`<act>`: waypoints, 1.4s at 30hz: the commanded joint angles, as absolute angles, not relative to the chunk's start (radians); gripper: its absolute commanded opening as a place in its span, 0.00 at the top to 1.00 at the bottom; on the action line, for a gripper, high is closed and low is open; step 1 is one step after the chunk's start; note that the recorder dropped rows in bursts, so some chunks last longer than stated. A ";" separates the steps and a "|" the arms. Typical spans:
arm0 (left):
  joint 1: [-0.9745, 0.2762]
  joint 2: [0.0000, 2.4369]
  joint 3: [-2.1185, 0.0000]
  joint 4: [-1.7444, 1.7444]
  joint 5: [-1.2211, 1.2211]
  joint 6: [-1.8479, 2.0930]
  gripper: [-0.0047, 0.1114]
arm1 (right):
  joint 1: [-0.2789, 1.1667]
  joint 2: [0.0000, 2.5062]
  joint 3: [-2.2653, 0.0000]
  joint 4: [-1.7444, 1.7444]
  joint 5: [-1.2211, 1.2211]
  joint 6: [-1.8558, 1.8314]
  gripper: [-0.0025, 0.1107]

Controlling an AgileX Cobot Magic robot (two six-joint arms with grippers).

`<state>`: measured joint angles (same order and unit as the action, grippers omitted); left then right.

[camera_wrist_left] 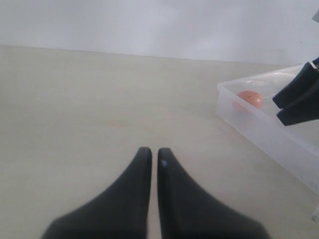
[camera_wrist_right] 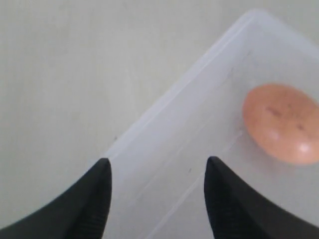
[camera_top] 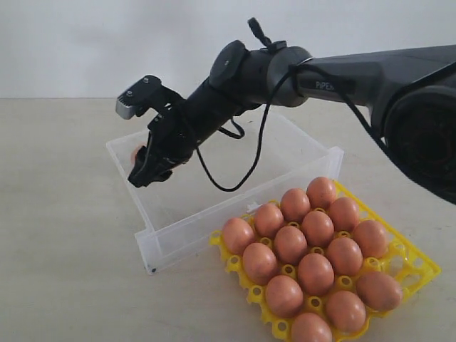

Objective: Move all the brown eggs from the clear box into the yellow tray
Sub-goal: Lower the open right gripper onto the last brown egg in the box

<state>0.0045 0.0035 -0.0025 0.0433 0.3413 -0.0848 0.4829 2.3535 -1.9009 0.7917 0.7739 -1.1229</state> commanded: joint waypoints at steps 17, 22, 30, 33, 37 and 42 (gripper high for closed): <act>0.008 0.000 0.000 0.041 0.337 -0.086 0.92 | 0.548 2.346 -1.897 0.803 0.639 -0.922 0.55; 0.008 0.000 0.000 0.041 0.337 -0.086 0.92 | 0.584 2.348 -1.897 0.818 0.529 -1.176 0.55; 0.008 0.000 0.000 0.041 0.337 -0.086 0.92 | 0.601 2.350 -1.914 0.777 0.243 -1.018 0.57; 0.008 0.000 0.000 0.041 0.337 -0.086 0.92 | 0.593 2.350 -1.920 0.743 0.247 -0.947 0.59; 0.008 0.000 0.000 0.041 0.337 -0.086 0.92 | 0.588 2.350 -1.920 0.705 0.298 -0.949 0.58; 0.008 0.000 0.000 0.041 0.337 -0.086 0.92 | 0.590 2.352 -1.920 0.338 0.422 -0.825 0.58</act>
<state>0.0045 0.0035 -0.0025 0.0433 0.3413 -0.0848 0.5951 2.3535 -1.9119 0.5302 0.3516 -0.9027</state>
